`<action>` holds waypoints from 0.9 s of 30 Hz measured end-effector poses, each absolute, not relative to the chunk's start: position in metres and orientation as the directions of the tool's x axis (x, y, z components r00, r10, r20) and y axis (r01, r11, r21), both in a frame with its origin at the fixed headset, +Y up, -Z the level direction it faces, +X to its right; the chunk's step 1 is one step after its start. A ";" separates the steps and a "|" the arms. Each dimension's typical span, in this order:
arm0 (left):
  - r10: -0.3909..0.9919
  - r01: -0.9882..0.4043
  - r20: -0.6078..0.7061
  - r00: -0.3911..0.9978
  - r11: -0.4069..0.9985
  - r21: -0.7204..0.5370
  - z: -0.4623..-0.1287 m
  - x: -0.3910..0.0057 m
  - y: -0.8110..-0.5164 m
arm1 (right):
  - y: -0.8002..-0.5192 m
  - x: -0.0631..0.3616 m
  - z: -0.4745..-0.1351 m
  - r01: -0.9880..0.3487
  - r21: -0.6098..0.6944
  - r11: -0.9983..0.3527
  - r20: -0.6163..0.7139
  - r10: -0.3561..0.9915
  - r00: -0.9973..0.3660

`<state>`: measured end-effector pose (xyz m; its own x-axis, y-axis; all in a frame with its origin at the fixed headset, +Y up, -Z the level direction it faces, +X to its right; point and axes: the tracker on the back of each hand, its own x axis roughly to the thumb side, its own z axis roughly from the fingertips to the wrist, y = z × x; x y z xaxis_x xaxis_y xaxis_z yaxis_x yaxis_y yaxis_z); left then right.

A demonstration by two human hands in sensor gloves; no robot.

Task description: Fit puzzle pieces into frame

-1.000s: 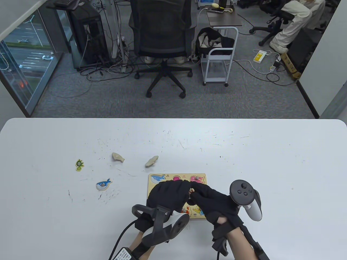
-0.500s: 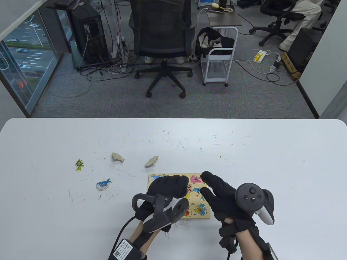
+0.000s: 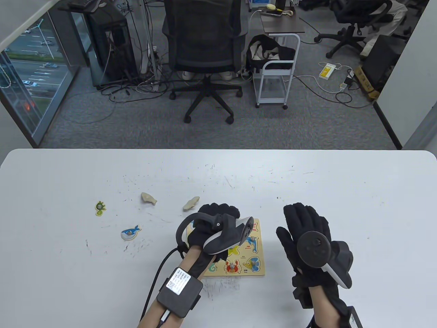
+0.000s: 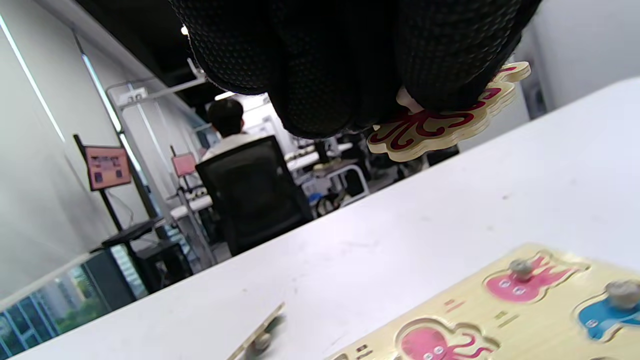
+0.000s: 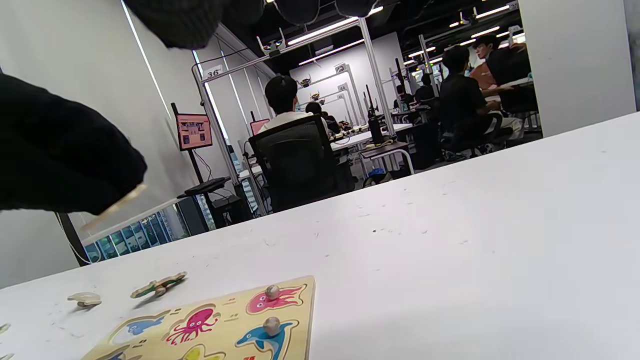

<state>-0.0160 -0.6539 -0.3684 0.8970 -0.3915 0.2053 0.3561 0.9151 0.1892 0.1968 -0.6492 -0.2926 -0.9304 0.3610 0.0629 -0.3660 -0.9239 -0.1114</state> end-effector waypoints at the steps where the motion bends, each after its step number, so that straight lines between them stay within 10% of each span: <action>1: -0.397 0.366 0.204 0.895 0.914 0.173 -0.373 -0.014 -0.658 | -0.649 0.197 -0.293 -0.365 -0.112 -0.924 0.060 0.360 -0.931; 13: -0.454 0.461 0.218 0.864 0.887 0.022 -0.412 -0.001 -0.730 | -0.649 0.200 -0.294 -0.390 -0.097 -0.916 0.062 0.385 -0.921; 27: -0.511 0.529 0.211 0.833 0.848 -0.033 -0.409 -0.004 -0.742 | -0.650 0.199 -0.294 -0.393 -0.086 -0.916 0.075 0.387 -0.919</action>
<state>-0.0036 -0.7425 -0.4087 0.8333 -0.5111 0.2108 0.5286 0.8483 -0.0329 0.1992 -0.6499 -0.2941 -0.9189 0.3872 0.0754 -0.3928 -0.9156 -0.0856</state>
